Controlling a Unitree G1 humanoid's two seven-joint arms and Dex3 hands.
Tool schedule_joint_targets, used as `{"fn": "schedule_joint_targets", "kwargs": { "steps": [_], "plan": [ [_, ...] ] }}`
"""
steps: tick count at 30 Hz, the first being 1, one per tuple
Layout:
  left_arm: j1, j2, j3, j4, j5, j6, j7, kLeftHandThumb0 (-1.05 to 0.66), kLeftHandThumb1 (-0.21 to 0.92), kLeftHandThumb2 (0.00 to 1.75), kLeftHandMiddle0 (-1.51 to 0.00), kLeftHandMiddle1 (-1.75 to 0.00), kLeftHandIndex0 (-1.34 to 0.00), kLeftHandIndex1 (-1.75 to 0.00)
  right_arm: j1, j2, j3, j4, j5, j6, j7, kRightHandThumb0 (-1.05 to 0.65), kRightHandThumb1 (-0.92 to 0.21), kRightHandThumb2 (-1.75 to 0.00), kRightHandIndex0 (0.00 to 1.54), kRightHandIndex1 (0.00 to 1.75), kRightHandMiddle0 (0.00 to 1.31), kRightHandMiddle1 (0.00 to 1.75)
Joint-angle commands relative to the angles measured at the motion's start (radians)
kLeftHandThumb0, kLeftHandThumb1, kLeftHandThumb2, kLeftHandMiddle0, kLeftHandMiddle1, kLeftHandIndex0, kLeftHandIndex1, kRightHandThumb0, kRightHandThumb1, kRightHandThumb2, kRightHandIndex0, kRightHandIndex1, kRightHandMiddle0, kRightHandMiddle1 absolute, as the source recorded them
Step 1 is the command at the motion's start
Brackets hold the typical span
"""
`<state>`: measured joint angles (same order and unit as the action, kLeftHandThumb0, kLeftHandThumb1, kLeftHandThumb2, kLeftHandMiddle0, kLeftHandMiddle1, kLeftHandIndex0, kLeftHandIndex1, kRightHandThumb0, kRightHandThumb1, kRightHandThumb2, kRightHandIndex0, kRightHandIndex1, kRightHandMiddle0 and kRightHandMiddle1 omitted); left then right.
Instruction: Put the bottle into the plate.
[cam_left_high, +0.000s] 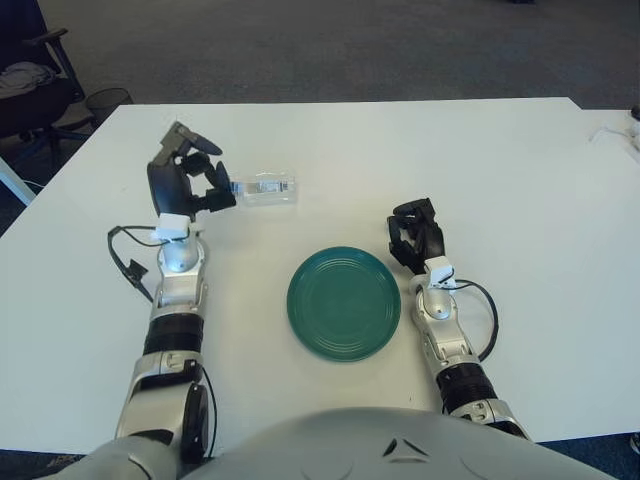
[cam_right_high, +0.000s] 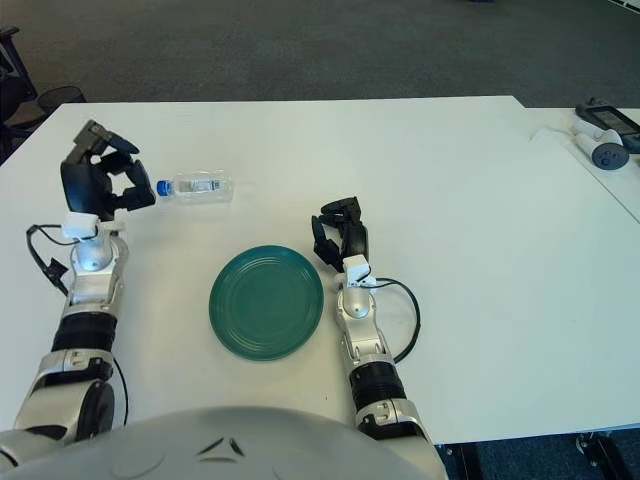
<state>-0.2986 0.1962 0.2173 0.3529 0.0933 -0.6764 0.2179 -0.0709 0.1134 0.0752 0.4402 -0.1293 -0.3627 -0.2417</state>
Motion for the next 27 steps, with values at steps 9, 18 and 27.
{"fn": "schedule_joint_targets", "kwargs": {
  "steps": [9,18,27],
  "plan": [
    [-0.208,0.091,-0.073,0.207,0.196,0.034,0.047,-0.49,0.25,1.40,-1.23,-1.75,-0.66,-1.75,0.031,0.031,-0.006,0.128,0.016,0.050,0.000,-0.35,-0.92,-0.51,0.25,1.14,0.19,1.75],
    [-0.404,0.216,-0.198,0.555,0.312,-0.041,0.033,-0.48,0.29,1.34,-1.20,-1.75,-0.62,-1.75,0.017,0.027,-0.004,0.149,0.010,0.047,-0.005,-0.35,-0.92,-0.51,0.26,1.15,0.19,1.75],
    [-0.480,0.307,-0.392,0.673,0.517,-0.038,0.081,-0.57,0.48,0.98,-0.39,-1.51,-0.32,-1.67,0.009,0.028,-0.004,0.159,0.012,0.058,-0.010,-0.35,-0.92,-0.51,0.24,1.13,0.19,1.75]
  ]
}}
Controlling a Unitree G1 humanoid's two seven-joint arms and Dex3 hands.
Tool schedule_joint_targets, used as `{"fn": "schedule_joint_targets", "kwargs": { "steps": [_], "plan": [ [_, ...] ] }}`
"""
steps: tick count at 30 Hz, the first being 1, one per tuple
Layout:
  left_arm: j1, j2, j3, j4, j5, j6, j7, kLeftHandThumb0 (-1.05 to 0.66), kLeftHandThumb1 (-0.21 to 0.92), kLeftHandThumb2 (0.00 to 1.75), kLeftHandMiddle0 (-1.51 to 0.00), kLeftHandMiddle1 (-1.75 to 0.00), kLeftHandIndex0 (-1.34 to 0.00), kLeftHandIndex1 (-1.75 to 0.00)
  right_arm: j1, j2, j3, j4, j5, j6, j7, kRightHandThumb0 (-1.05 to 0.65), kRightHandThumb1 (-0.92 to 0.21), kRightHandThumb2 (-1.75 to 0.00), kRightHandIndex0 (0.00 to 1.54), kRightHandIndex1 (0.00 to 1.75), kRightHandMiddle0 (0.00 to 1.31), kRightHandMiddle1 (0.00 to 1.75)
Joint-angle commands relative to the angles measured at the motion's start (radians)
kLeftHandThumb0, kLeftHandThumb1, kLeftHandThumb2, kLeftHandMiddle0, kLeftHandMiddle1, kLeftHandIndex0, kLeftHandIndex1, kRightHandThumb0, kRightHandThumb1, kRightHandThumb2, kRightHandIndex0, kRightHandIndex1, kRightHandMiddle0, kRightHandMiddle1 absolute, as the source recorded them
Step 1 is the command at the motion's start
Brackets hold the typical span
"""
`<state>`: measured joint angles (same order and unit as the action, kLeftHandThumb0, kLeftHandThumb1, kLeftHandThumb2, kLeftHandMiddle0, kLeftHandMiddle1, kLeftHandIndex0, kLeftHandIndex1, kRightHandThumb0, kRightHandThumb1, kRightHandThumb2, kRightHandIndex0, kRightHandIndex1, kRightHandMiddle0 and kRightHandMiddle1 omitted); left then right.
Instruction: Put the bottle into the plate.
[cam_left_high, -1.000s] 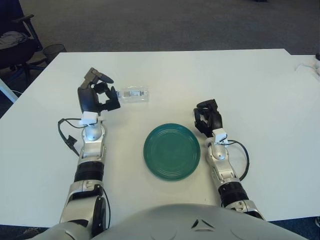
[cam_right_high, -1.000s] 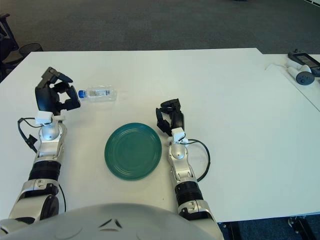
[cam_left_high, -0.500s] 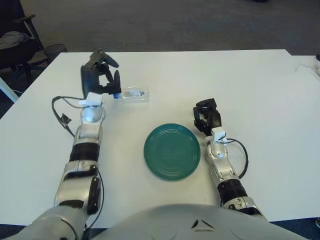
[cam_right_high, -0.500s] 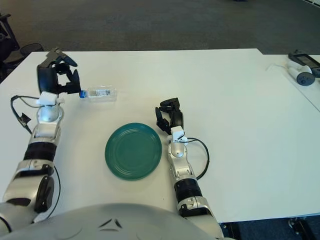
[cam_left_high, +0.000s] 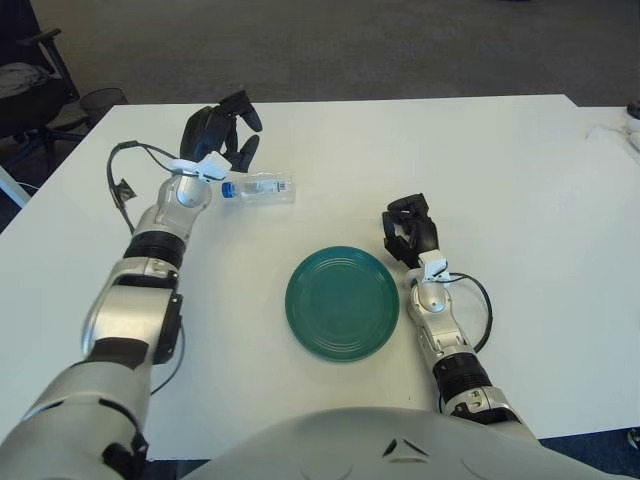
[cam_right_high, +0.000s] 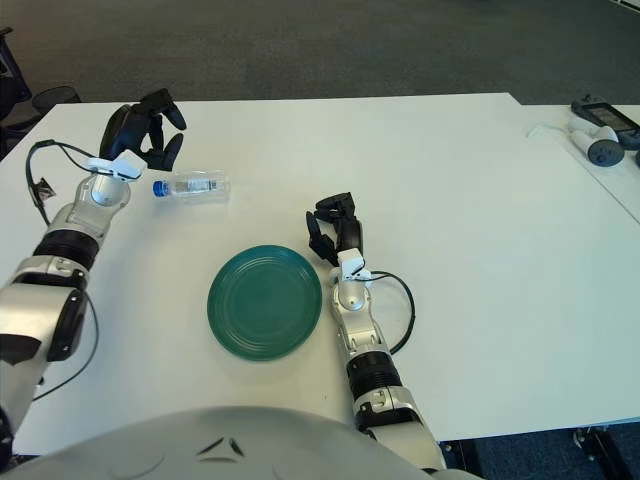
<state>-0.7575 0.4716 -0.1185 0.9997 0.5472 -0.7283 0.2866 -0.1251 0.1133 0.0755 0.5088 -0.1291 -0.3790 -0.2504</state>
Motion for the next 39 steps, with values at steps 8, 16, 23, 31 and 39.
{"fn": "schedule_joint_targets", "kwargs": {
  "steps": [8,16,23,31,39],
  "plan": [
    [-0.059,0.103,-0.254,-0.018,0.319,0.180,0.102,-1.00,0.84,0.30,-0.02,-0.22,-0.02,-0.57,0.061,0.028,-0.007,0.091,0.013,0.082,-0.005,-0.35,-0.92,-0.51,0.24,1.13,0.19,1.75],
    [-0.080,0.107,-0.317,-0.025,0.350,0.233,0.067,-1.05,0.92,0.25,0.00,-0.01,0.00,-0.04,0.055,0.029,-0.010,0.096,0.016,0.083,-0.006,-0.35,-0.92,-0.51,0.25,1.14,0.19,1.75],
    [-0.097,0.112,-0.340,-0.016,0.317,0.226,-0.053,-1.05,0.92,0.28,0.00,0.00,0.00,0.00,0.051,0.030,-0.013,0.101,0.018,0.084,-0.006,-0.35,-0.92,-0.51,0.25,1.15,0.19,1.75],
    [-0.123,0.142,-0.369,-0.029,0.304,0.205,-0.248,-1.05,0.92,0.29,0.00,0.00,0.00,0.00,0.043,0.032,-0.015,0.112,0.024,0.082,-0.001,-0.35,-0.92,-0.51,0.25,1.15,0.19,1.75],
    [-0.126,0.149,-0.378,-0.056,0.307,0.217,-0.301,-1.05,0.92,0.34,0.00,0.00,0.00,0.00,0.038,0.035,-0.017,0.122,0.032,0.076,0.005,-0.35,-0.92,-0.51,0.26,1.16,0.19,1.75]
  ]
}}
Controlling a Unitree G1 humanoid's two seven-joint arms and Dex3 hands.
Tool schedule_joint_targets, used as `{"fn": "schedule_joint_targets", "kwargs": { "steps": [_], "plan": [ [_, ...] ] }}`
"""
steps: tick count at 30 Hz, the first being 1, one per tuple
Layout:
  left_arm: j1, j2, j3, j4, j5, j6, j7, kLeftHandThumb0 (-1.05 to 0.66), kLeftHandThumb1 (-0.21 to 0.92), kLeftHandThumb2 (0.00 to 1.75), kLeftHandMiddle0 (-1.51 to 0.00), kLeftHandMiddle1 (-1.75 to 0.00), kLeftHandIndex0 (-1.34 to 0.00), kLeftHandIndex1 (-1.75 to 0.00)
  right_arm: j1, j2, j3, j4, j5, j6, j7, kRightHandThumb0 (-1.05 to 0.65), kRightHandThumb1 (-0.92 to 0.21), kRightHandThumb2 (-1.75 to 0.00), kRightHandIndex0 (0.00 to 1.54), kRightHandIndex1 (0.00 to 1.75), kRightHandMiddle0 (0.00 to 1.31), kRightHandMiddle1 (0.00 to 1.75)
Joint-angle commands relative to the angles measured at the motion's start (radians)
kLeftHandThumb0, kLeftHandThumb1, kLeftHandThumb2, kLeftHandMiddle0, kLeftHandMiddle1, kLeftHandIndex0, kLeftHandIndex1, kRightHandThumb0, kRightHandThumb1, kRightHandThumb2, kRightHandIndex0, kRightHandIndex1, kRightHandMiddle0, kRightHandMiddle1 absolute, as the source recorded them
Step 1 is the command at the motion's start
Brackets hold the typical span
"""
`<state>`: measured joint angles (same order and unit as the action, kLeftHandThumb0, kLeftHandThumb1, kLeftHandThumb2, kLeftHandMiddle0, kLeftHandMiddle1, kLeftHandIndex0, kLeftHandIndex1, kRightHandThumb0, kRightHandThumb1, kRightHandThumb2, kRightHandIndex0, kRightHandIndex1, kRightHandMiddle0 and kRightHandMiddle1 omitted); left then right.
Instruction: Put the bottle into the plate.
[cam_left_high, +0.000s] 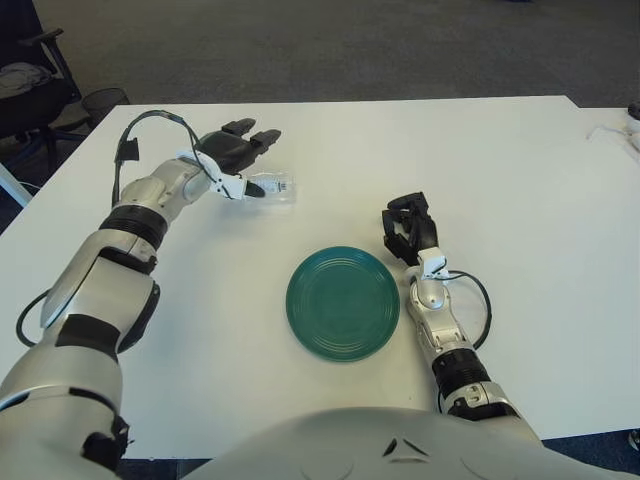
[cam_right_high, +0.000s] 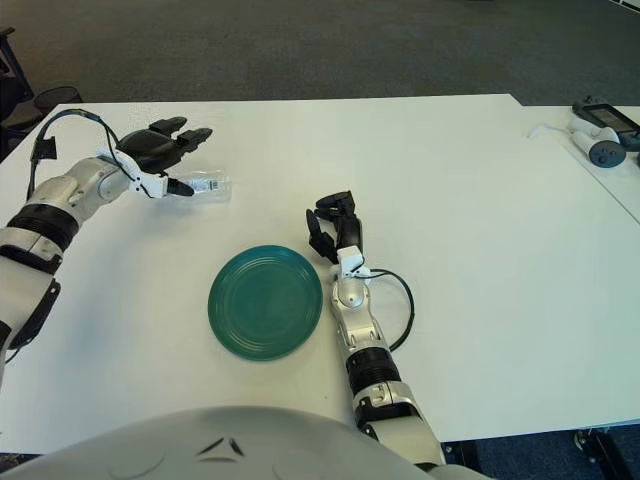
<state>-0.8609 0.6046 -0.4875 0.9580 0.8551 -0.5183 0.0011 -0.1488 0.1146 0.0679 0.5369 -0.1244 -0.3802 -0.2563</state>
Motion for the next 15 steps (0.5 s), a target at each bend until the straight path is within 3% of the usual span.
{"fn": "schedule_joint_targets", "kwargs": {
  "steps": [1,6,15],
  "plan": [
    [-0.023,0.016,-0.009,-0.019,-0.003,0.008,-0.023,-1.05,0.92,0.35,0.00,0.00,0.00,0.00,0.061,0.034,-0.009,0.094,0.028,0.077,0.012,-0.35,-0.92,-0.51,0.26,1.17,0.19,1.75],
    [-0.028,0.018,-0.013,-0.032,-0.009,0.006,-0.060,-1.05,0.92,0.33,0.00,0.00,0.00,0.00,0.056,0.034,-0.009,0.101,0.031,0.076,0.017,-0.35,-0.92,-0.51,0.26,1.17,0.19,1.75],
    [-0.076,0.033,-0.034,-0.044,-0.038,-0.022,-0.295,-1.05,0.92,0.20,0.00,0.00,0.00,0.00,0.054,0.033,-0.008,0.102,0.040,0.076,0.021,-0.35,-0.92,-0.51,0.28,1.19,0.19,1.75]
  ]
}}
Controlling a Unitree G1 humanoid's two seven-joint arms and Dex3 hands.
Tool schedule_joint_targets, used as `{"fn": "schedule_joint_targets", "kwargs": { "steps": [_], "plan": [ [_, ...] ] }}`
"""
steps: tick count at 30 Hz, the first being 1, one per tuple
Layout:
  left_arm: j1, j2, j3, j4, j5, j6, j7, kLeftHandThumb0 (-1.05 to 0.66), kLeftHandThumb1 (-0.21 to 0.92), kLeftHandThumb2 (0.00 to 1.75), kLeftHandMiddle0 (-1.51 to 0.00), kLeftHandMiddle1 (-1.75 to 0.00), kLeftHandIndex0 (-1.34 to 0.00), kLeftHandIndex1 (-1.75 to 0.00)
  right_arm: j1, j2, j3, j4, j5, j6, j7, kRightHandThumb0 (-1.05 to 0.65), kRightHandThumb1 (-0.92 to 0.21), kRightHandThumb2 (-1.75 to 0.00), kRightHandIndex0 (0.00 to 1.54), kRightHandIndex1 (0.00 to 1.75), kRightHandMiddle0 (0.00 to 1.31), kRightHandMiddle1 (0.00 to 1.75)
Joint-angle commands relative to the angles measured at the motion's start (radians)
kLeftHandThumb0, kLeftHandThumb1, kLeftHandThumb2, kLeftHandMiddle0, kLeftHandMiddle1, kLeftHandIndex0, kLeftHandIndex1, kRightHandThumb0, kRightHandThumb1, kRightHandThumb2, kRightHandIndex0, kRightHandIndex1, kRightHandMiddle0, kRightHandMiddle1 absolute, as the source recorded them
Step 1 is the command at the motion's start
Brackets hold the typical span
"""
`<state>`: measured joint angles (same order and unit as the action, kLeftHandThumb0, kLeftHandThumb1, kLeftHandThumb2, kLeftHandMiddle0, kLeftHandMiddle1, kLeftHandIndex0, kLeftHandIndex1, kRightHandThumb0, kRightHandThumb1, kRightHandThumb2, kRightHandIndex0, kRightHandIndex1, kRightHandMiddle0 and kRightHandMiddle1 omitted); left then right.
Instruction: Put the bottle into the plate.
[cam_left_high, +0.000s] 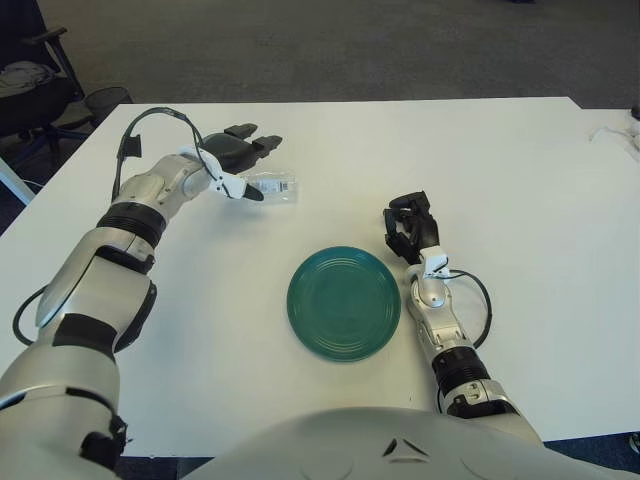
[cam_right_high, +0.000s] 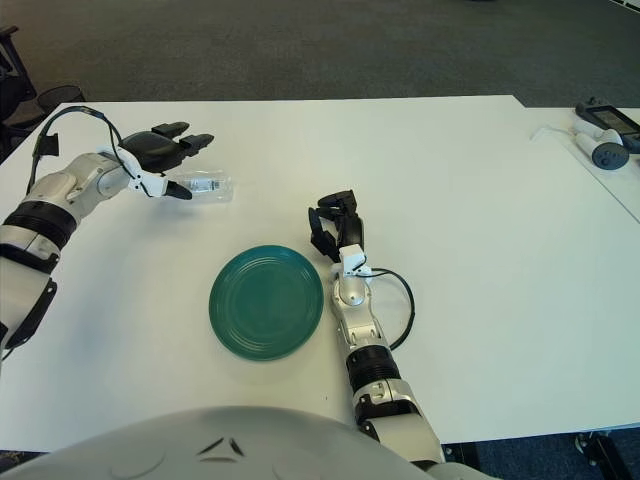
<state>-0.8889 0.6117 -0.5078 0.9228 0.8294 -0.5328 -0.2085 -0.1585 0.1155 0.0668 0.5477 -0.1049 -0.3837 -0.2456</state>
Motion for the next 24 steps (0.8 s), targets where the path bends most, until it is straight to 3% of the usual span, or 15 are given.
{"fn": "schedule_joint_targets", "kwargs": {
  "steps": [1,10,24],
  "plan": [
    [-0.057,0.027,-0.021,-0.011,-0.009,-0.009,-0.122,-1.05,0.92,0.17,0.00,0.00,0.00,0.00,0.063,0.033,-0.006,0.091,0.019,0.079,0.008,-0.35,-0.92,-0.51,0.28,1.19,0.19,1.75],
    [-0.079,0.021,-0.049,-0.036,0.015,0.023,-0.226,-1.05,0.91,0.09,0.00,0.00,0.00,0.00,0.059,0.034,-0.006,0.097,0.020,0.077,0.006,-0.35,-0.92,-0.51,0.27,1.19,0.19,1.75],
    [-0.084,-0.045,-0.109,0.052,0.059,0.060,-0.133,-1.05,0.92,0.21,0.00,0.00,0.00,0.00,0.060,0.034,-0.009,0.100,0.026,0.075,0.006,-0.35,-0.92,-0.51,0.27,1.19,0.19,1.75]
  ]
}}
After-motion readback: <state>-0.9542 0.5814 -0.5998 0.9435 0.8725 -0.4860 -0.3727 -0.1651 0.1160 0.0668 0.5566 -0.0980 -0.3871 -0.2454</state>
